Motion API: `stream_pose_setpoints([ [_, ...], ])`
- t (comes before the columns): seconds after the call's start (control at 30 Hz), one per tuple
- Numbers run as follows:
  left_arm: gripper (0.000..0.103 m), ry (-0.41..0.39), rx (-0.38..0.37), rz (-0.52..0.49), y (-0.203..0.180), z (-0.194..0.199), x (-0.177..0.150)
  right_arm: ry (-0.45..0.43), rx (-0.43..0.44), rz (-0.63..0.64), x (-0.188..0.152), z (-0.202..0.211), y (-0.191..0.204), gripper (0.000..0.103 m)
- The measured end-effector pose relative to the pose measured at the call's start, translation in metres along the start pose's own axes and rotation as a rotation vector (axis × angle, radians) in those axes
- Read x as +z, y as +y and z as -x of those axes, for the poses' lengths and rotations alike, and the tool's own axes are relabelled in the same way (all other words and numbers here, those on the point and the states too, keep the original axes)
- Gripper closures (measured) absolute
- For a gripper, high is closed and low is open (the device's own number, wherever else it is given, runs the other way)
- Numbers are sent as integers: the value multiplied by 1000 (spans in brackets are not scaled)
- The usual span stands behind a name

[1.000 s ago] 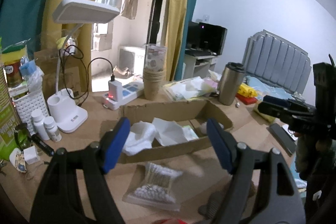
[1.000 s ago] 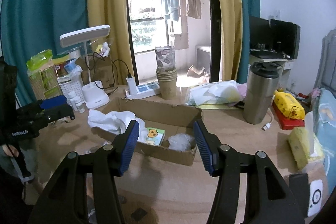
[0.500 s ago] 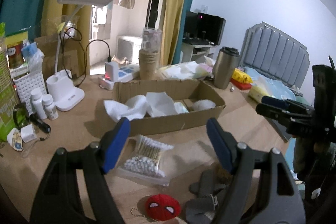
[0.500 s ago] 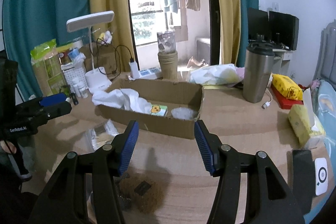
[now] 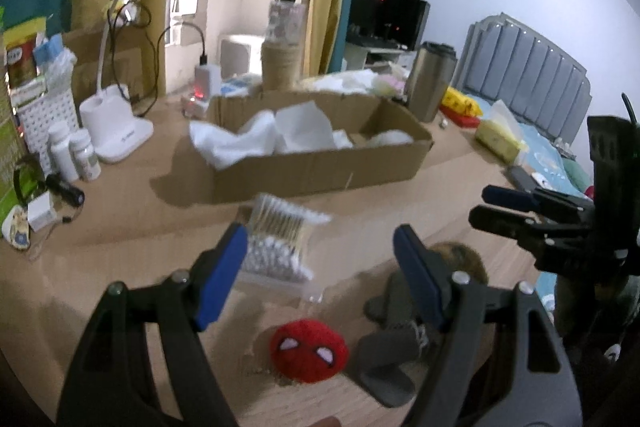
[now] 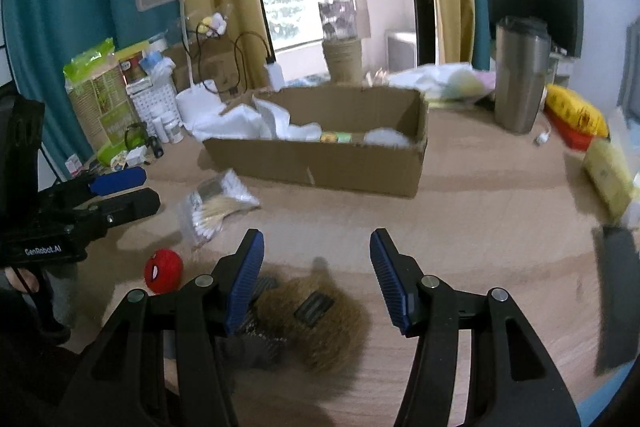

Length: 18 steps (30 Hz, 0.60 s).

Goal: Organize soft objects
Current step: 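Move the left gripper to the red Spider-Man plush while the right gripper reaches the brown fuzzy plush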

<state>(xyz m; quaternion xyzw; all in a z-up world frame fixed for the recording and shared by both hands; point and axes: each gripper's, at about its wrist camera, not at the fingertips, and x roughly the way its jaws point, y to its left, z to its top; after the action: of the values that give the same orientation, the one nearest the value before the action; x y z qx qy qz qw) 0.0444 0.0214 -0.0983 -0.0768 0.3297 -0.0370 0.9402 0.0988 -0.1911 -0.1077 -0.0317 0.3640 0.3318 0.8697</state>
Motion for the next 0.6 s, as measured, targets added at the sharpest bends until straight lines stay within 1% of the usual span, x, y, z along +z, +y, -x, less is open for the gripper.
stream_pose_setpoints([
  [0.2, 26, 62, 10, 16, 3, -7, -20, 43, 2, 28, -13, -11, 9, 44],
  [0.27, 26, 77, 12, 13, 4, -8, -25, 50, -3, 36, -16, -12, 7, 42],
  [0.3, 26, 87, 15, 11, 4, -9, -28, 58, -6, 37, -18, -14, 7, 39],
  [0.43, 26, 105, 32, -5, 3, -12, -30, 68, -7, 13, -22, -18, 3, 38],
  [0.6, 26, 129, 35, -26, 1, -15, -34, 88, -1, 25, -26, -22, 7, 38],
])
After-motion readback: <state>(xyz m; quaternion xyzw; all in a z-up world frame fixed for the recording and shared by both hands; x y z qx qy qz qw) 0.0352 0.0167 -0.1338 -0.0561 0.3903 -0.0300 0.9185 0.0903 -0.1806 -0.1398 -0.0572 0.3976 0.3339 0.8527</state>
